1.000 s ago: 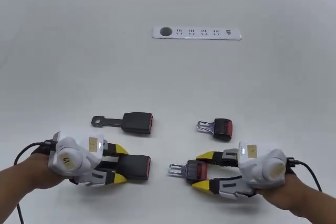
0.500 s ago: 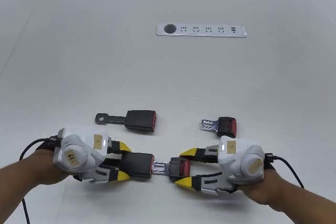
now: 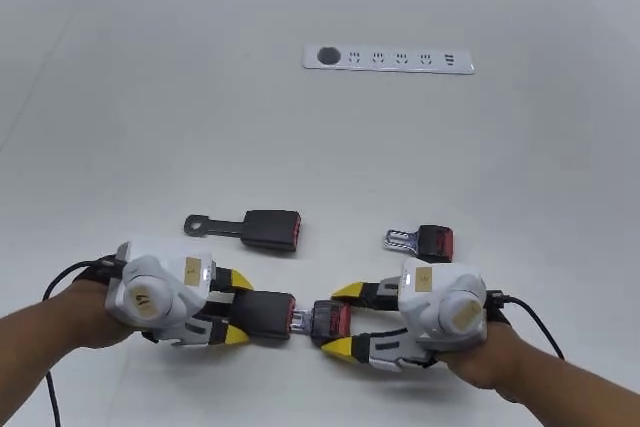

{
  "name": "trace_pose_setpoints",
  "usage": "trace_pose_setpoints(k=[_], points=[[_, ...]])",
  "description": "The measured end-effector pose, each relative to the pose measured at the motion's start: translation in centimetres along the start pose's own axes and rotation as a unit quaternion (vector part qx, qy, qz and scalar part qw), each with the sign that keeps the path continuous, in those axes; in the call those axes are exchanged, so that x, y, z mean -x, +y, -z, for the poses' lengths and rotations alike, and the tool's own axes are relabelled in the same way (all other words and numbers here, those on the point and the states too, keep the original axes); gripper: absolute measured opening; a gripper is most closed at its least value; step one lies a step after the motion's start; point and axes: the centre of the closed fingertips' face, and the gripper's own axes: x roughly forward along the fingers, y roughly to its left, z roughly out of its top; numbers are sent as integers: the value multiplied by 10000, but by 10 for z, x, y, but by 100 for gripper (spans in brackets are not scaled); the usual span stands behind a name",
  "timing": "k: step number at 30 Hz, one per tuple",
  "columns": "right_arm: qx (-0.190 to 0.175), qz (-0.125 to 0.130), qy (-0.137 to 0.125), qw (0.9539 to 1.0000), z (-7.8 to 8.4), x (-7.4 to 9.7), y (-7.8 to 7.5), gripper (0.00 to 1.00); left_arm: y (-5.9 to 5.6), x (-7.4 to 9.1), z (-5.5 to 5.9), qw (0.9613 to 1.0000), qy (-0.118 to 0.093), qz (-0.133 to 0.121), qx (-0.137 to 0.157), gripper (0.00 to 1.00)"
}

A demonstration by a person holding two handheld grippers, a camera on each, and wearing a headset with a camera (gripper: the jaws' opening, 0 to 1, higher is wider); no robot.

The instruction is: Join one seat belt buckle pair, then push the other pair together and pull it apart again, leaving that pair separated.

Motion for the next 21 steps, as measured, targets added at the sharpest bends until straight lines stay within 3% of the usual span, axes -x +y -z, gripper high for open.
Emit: trace_pose_setpoints(k=[21], points=[[86, 130, 178, 9997, -2, -6, 0, 35, 0, -1, 0, 10000, 88, 7, -44, 32]])
